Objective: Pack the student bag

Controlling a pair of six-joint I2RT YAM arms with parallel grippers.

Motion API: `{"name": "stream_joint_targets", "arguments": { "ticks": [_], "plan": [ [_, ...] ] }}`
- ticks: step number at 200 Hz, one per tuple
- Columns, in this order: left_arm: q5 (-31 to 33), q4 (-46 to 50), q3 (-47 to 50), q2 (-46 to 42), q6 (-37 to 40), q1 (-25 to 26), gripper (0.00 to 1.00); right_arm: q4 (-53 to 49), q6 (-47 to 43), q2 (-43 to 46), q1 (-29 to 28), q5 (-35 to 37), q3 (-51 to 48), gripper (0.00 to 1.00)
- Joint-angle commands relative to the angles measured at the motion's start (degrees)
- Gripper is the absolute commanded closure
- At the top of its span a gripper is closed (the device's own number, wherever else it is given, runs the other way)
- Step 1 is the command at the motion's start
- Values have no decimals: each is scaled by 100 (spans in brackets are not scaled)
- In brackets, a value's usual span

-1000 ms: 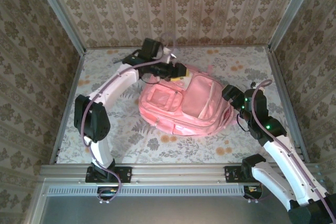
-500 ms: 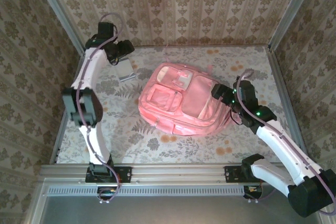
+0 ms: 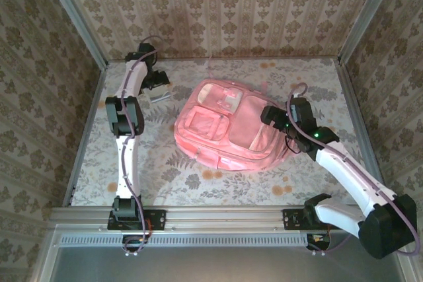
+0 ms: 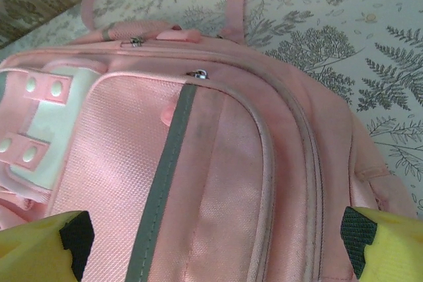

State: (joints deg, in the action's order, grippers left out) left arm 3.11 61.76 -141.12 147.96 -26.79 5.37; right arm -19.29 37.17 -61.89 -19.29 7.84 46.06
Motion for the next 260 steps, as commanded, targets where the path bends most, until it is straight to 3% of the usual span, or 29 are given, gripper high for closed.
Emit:
{"name": "stream_joint_targets", "arguments": {
  "ticks": [1,71,125,178,210,260],
  "plan": [
    [-110,126,-266,180,188,39,0,257,-130,-125,-31,-113,66,2],
    [-273,289,347,270,-20,93,0,411,-121,-271,-32,-216,52,2],
    [-812,-790,3235,-1269,-667,-7,3,393,46,8,-51,-492,0,3],
    [-1363,-1414,5206,-2399,-1172,-11,12,107,124,615,-75,-544,-71,4],
    [-1453,-1787,6226,-3071,-1535,65,12,38,172,859,-116,-719,-115,4],
    [-1658,-2432,8095,-3959,-2209,124,13,-46,7,389,-971,-1021,296,5]
  ]
}}
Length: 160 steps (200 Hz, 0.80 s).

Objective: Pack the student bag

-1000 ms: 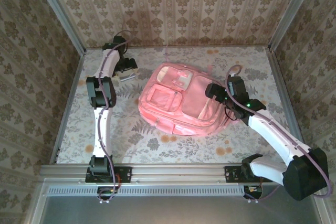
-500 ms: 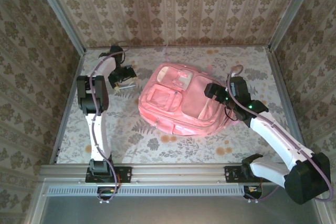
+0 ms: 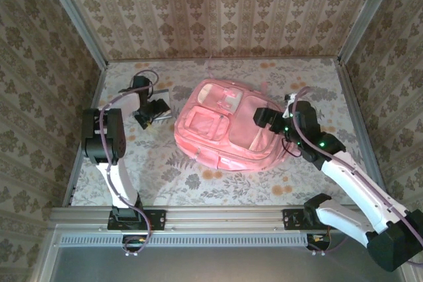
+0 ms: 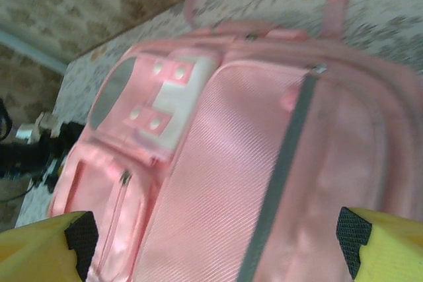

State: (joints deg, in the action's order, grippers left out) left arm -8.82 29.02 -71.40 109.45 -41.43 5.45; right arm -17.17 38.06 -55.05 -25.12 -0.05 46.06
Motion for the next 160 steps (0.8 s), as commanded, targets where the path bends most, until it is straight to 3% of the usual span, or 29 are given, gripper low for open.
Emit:
{"name": "stream_joint_targets", "arguments": {
  "ticks": [1,53,68,82,117,160],
  "plan": [
    [-477,829,1169,-125,-762,124,13,-264,-86,-309,-401,-236,310,5],
    [-322,744,2794,-1970,-1315,123,16,-642,-569,-1670,-1552,-196,1587,7],
    [-305,826,2585,-2513,-1041,-54,13,-698,-635,-2024,-1756,-47,1927,8],
    [241,1380,1851,-2639,-643,-97,10,-623,-541,-2166,-1784,64,2036,8],
    [533,1658,-208,-1655,542,-54,4,-500,-499,-2192,-1785,299,2022,9],
    [412,1532,-2139,407,1031,-25,27,-603,-703,-2131,-1707,438,1873,8]
  ]
}}
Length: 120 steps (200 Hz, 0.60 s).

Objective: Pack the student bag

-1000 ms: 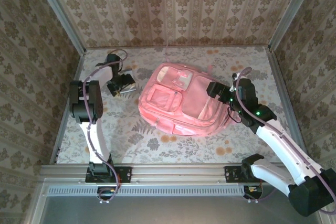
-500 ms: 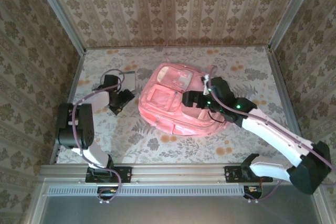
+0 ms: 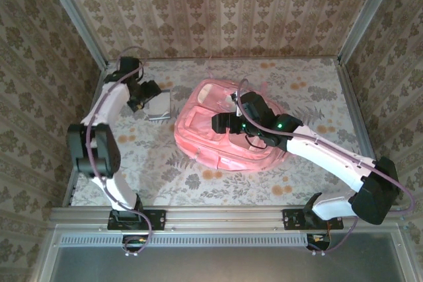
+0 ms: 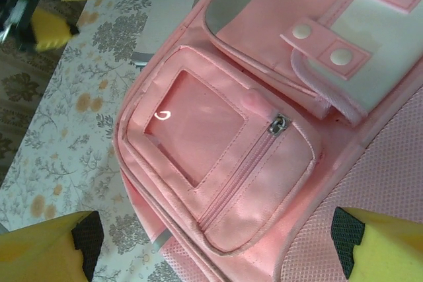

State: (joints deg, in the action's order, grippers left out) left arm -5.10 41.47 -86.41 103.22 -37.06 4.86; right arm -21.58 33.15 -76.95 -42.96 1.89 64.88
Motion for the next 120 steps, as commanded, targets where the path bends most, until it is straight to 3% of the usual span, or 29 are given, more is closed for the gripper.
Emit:
{"name": "stream_joint_targets", "arguments": {
  "ticks": [1,21,44,66,97,120],
  "plan": [
    [38,280,-696,1067,603,38,28,-157,-216,62,81,243,-19,9],
    [246,120,-1489,1737,942,96,35,-49,-306,149,204,170,-245,9],
    [408,125,-2461,2425,1148,120,64,-21,-332,102,321,50,-444,8],
    [325,-41,-2902,2714,1260,126,80,98,-312,76,329,9,-744,9],
    [239,-372,-2905,2792,1301,126,81,280,-248,-19,358,-29,-1020,8],
    [138,12,-3431,3274,1244,142,80,254,-225,-160,382,-90,-906,9]
  ]
}}
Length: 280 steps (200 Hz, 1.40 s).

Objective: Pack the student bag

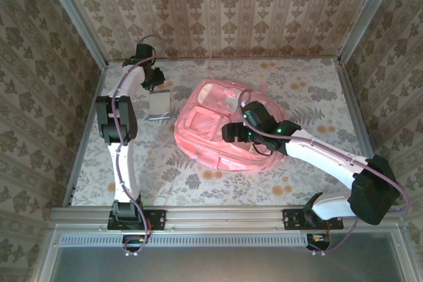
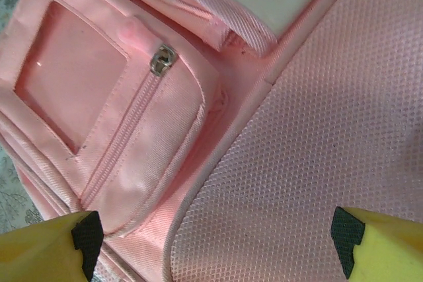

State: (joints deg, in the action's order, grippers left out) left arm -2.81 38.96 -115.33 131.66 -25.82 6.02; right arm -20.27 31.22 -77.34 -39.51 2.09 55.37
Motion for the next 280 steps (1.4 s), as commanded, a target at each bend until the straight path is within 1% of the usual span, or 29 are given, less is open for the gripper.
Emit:
{"name": "stream_joint_targets", "arguments": {
  "ticks": [1,18,35,71,94,104,118,142,173,193,216,223,238,246,267,280],
  "plan": [
    [-86,297,-585,457,121,28,80,117,-35,-122,34,-111,49,9],
    [-112,642,-1106,848,137,52,79,91,-20,-104,32,-153,105,9],
    [-62,878,-1404,1102,147,67,78,151,52,5,30,-205,39,9],
    [175,1606,-2110,1581,99,68,75,281,243,298,-36,-355,-205,10],
    [100,1878,-2054,1640,115,66,73,239,244,468,-169,-339,-250,10],
    [15,1871,-1757,1498,85,66,73,168,237,528,-210,-328,-245,10],
    [-77,1646,-1077,1136,78,104,74,103,210,650,-286,-319,-230,10],
    [32,1200,263,352,10,136,74,59,167,833,-418,-346,-223,10],
    [45,714,1782,-549,-168,185,76,-24,72,683,-905,-357,40,10],
    [232,605,2557,-1061,-272,334,77,-112,104,272,-1320,-345,313,10],
    [167,468,3395,-1633,-656,406,78,99,341,-191,-1689,-642,551,10],
    [83,388,3655,-1825,-762,408,78,155,399,-522,-1800,-738,652,10],
    [182,329,4292,-2238,-1102,352,78,173,480,-1005,-2015,-813,927,10],
    [110,183,4703,-2456,-1302,300,78,165,549,-1271,-2097,-776,1074,10],
    [-51,-82,5691,-3108,-1934,91,76,285,827,-1939,-2184,-876,1410,10],
    [-94,-235,6116,-3452,-2185,-3,73,301,932,-2376,-2202,-825,1626,11]
  ]
}}
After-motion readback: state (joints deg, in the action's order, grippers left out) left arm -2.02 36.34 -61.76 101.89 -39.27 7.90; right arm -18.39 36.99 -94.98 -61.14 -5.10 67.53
